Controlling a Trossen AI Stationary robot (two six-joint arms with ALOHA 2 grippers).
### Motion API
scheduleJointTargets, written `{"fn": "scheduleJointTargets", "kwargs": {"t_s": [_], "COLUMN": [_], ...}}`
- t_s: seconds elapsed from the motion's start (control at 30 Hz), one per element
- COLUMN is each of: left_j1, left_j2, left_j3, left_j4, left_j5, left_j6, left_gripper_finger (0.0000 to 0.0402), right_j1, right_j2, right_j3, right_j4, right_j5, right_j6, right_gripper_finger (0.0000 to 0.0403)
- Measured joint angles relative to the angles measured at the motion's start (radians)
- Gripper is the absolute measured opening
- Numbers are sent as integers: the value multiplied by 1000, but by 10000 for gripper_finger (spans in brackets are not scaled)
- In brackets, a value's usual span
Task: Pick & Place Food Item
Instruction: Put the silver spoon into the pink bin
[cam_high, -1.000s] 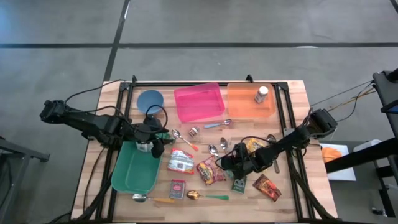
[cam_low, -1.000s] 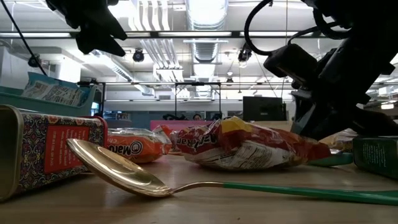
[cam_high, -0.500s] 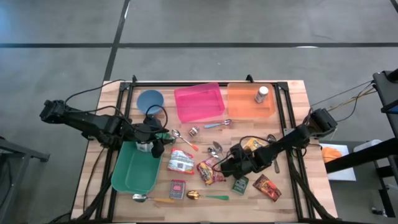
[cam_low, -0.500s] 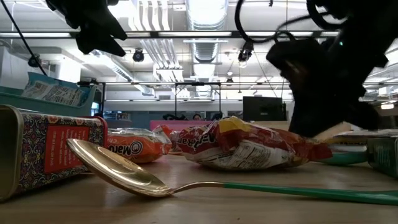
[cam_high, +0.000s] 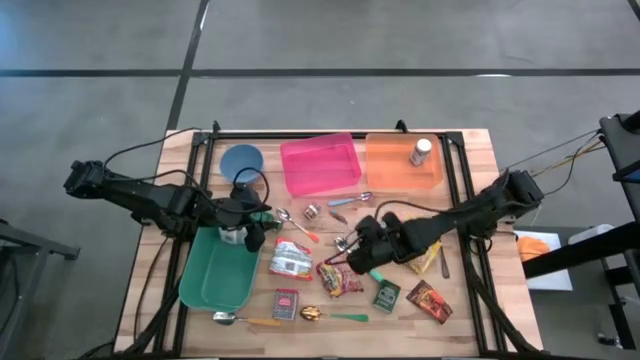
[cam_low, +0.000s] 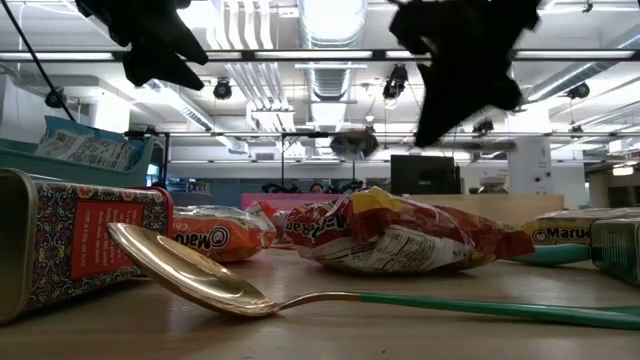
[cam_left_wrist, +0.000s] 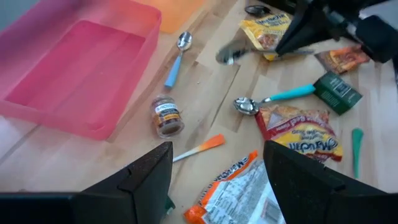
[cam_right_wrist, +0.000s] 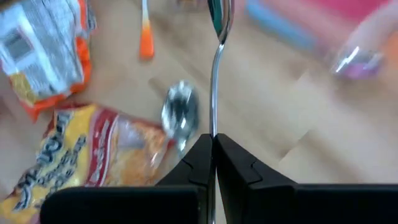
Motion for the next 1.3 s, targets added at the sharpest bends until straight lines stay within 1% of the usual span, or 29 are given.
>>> {"fn": "scheduleJointTargets", "kwargs": {"t_s": [0.13, 0.3, 0.37, 0.47, 0.57, 0.8, 0.9, 1.03, 1.1, 1.3], "left_j1": [0, 0, -1, -1, -1, -1, -1, -1, -1, -1], "left_j2": [-9, -12, -12, -12, -10, -10, -10, -10, -10, -10], "left_j3": [0, 0, 0, 0, 0, 0, 0, 0, 0, 0], "left_j4": [-1, -1, -1, -1, -2, -5, -5, -5, -5, -5], "left_j5": [2, 33, 42, 43, 43, 43, 43, 43, 43, 43], "left_j6": [-31, -34, -34, -37, -42, -40, -30, -30, -27, -26], "left_gripper_finger": [255, 255, 255, 255, 255, 255, 255, 255, 255, 255], "right_j1": [-57, -150, -193, -267, -344, -488, -532, -576, -587, -616], "right_j2": [0, -2, -2, -2, -2, 3, 17, 50, 69, 129], "right_j3": [118, 221, 250, 281, 295, 302, 301, 301, 301, 305], "right_j4": [-125, -160, -164, -168, -168, -154, -117, -33, -7, -8], "right_j5": [40, 42, 26, -33, -92, -120, -150, -269, -307, -318], "right_j6": [-178, -438, -557, -724, -842, -1125, -1218, -1290, -1338, -1463], "right_gripper_finger": [9, 9, 9, 9, 9, 9, 9, 9, 9, 9]}}
